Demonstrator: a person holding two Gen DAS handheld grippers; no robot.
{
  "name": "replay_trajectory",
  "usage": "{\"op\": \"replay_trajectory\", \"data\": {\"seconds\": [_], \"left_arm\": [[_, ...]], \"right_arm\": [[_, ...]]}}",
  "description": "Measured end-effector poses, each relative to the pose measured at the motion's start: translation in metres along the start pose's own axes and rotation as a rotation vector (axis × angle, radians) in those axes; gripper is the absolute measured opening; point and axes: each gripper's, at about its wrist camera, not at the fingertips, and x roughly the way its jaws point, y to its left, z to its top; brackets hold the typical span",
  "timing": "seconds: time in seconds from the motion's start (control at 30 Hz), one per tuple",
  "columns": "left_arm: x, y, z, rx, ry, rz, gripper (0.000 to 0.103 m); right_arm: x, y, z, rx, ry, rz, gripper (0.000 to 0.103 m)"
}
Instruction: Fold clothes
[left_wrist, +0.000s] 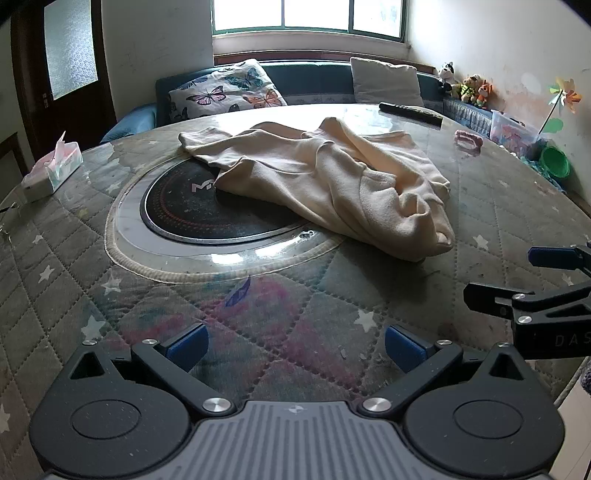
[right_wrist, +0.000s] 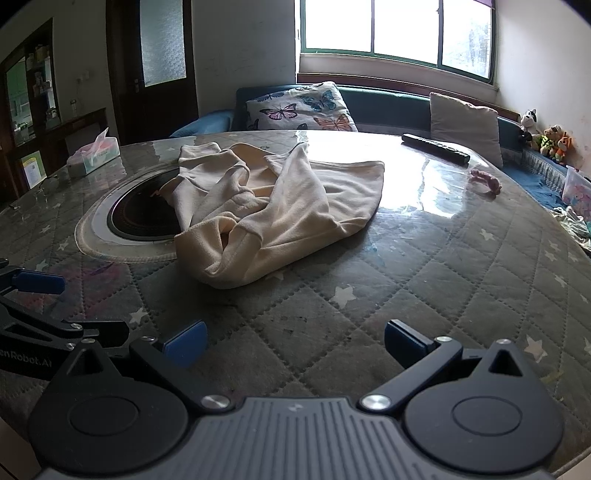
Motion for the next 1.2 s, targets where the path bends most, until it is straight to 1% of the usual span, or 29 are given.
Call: {"op": "replay_trajectory", "data": {"seconds": [1.2], "left_arm": [[0.0093,0.0012,0.0093,0.011,0.017,0.014,0.103]], "right_arm": [[0.0101,-0.003,0.0077,0.008,0.01,0.019,0.103]]}}
